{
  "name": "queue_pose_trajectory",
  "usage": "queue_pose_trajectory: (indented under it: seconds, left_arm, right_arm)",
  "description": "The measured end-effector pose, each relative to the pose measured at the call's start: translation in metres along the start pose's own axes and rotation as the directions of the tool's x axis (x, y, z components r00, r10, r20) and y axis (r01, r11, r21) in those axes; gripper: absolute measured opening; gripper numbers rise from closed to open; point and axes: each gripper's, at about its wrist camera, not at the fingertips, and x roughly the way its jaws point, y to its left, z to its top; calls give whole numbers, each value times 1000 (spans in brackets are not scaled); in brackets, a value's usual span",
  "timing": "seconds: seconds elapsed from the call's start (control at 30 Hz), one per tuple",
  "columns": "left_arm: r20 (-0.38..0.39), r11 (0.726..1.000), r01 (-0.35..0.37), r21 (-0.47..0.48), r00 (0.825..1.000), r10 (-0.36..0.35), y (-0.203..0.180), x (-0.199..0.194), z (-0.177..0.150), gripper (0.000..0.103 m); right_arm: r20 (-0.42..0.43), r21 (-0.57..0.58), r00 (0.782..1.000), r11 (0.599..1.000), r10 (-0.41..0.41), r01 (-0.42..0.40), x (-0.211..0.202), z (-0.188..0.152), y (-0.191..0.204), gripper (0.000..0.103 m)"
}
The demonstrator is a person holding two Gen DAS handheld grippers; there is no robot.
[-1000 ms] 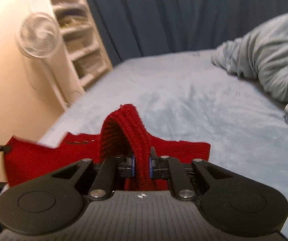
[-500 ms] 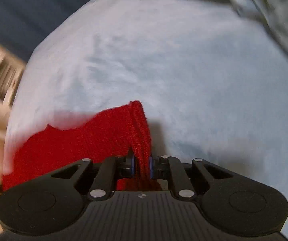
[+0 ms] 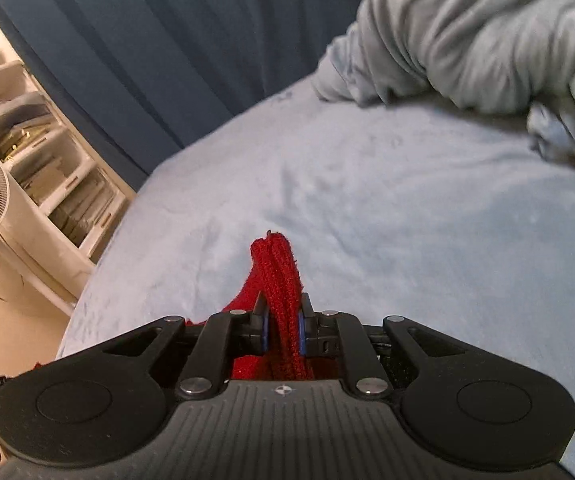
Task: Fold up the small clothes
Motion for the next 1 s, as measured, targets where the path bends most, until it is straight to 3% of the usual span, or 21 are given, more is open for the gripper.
queue_pose_trajectory:
  seconds: [0.13, 0.17, 0.2, 0.27, 0.3, 0.33, 0.47, 0.57, 0.63, 0.7, 0.8, 0.87, 0.97, 1.0]
  left_arm:
    - [-123, 997, -71, 13, 990, 72, 6, 45, -13, 8]
    - [-138, 996, -82, 15, 987, 84, 6, 52, -18, 9]
    - [-136, 994, -105, 19, 985, 107, 6, 54, -20, 10]
    - [-126, 989, -149, -2, 981, 148, 14, 50, -23, 33]
    - [-124, 986, -162, -43, 980, 156, 22, 44, -24, 68]
    - [-118, 979, -184, -84, 978, 173, 31, 36, -27, 88]
    - [-99, 971, -222, -90, 972, 213, 53, -13, -48, 89]
    - [-128, 958, -275, -82, 956, 263, 56, -57, -75, 100]
    - [-121, 958, -272, -94, 958, 260, 52, -90, -98, 103]
    - [-137, 965, -249, -87, 962, 236, 41, -122, -119, 103]
    - [-162, 969, -244, -28, 958, 236, 12, -161, -147, 103]
    - [-153, 968, -246, 59, 956, 252, -14, -183, -161, 103]
    - [-87, 961, -231, 149, 965, 246, -48, -220, -177, 103]
    - [-71, 962, -217, 167, 970, 232, -57, -232, -182, 103]
  right_arm:
    - [-104, -17, 985, 990, -139, 138, 44, -13, -10, 13]
    - [-151, -17, 971, 983, -183, 183, 55, -21, -17, 19]
    - [-169, -25, 959, 973, -229, 228, 59, -28, -22, 39]
    - [-123, -30, 955, 963, -269, 267, 50, -35, -24, 62]
    - [-104, -27, 954, 960, -282, 280, 43, -37, -24, 71]
    - [-96, -25, 951, 956, -294, 293, 34, -38, -24, 75]
    - [-61, -8, 954, 956, -292, 292, -19, -54, -16, 83]
    - [-27, -22, 963, 963, -269, 268, -67, -77, -2, 91]
    - [-4, -66, 965, 963, -261, 260, -97, -97, 17, 96]
    - [17, -147, 958, 947, -285, 284, -121, -119, 44, 100]
    - [3, -245, 964, 934, -266, 259, -148, -145, 86, 102]
    - [-36, -251, 969, 941, -244, 228, -161, -158, 110, 102]
    - [-107, -210, 984, 970, -144, 119, -183, -172, 135, 102]
    - [-94, -217, 987, 971, -128, 105, -192, -176, 144, 102]
